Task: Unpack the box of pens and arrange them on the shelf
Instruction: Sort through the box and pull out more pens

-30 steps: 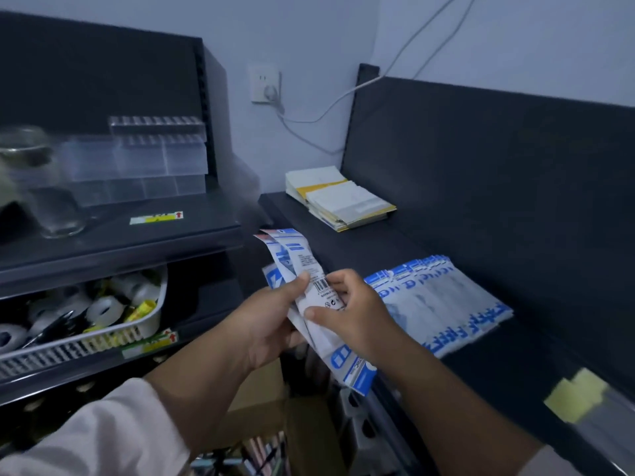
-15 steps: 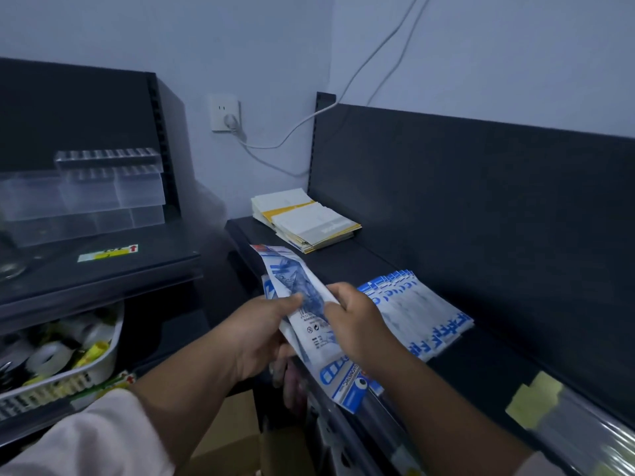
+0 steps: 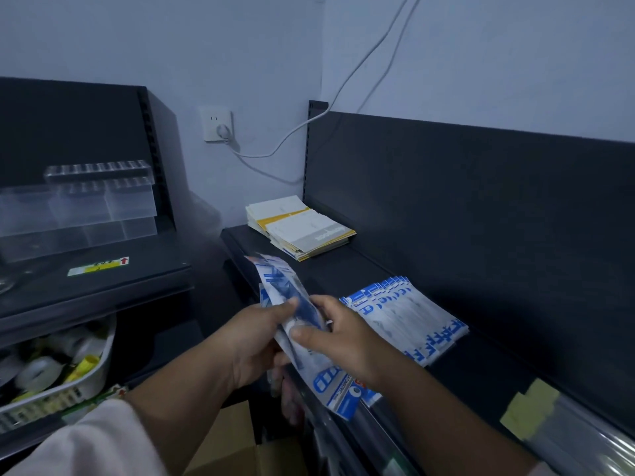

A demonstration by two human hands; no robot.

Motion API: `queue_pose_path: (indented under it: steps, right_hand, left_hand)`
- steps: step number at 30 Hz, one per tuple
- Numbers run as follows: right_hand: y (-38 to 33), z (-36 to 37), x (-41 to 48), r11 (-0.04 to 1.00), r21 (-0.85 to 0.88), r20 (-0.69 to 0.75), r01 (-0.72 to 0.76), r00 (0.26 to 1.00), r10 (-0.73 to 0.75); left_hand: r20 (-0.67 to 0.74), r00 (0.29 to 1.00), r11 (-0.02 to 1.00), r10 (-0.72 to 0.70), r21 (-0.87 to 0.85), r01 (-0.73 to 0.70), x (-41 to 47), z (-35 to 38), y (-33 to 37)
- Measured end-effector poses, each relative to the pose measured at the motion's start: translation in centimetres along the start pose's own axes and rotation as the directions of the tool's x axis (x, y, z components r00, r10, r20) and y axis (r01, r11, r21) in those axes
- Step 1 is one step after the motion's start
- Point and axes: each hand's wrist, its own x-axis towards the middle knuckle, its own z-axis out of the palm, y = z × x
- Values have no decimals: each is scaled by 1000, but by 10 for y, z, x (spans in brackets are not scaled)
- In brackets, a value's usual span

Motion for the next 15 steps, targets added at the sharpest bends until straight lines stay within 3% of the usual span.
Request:
queue_pose_path:
  steps: [3, 8, 15]
  right_hand:
    - [6, -2, 0, 998, -60, -30, -13, 999, 11]
    - [8, -13, -3, 990, 126, -6, -60, 998, 61]
    - [20, -24, 7, 918, 326, -175, -228, 939, 295]
  left_hand:
    - [49, 999, 1000, -5, 6, 5, -1, 4, -1]
    - [68, 998, 1000, -18, 15, 17, 2, 7, -4]
    - [-64, 995, 997, -77, 23, 79, 14, 12, -14]
